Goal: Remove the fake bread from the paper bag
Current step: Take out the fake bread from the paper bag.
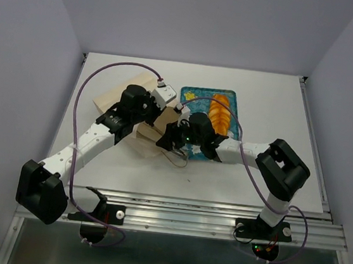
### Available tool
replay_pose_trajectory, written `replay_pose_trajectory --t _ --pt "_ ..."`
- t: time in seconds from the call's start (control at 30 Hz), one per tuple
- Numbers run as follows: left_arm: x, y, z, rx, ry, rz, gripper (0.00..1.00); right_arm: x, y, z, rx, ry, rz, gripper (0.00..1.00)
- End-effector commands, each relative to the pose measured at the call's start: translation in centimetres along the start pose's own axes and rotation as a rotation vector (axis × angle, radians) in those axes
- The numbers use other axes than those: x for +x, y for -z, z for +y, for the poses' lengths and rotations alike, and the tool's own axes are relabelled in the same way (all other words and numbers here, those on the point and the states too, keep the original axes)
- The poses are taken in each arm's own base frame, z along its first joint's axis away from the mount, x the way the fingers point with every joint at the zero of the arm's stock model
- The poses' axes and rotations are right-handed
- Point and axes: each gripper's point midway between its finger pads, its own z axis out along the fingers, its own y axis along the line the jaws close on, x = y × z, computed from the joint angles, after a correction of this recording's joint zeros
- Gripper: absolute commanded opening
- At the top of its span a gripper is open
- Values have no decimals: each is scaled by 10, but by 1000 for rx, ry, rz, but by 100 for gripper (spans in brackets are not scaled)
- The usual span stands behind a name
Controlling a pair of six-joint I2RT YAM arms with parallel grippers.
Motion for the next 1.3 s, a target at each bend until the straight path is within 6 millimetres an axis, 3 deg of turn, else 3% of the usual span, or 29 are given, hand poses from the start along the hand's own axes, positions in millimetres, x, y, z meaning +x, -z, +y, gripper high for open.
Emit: replay_pose_trajectory --t 0.0,0.53,0.8,0.97,1.27 --pt "-36 2 7 -21 14 -89 0 -36 -11 21 -56 89 -123 63" --pt "-47 14 1 0 26 -148 0 -28 -37 22 -99 9 -89 69" --pt "-49 10 2 -6 25 -162 0 1 -49 14 -85 -133 -26 71" --pt "-52 9 0 0 27 -168 0 8 -55 4 -48 -154 -11 72" --pt "-50 4 -11 56 14 -165 0 21 -62 4 -85 -153 26 73"
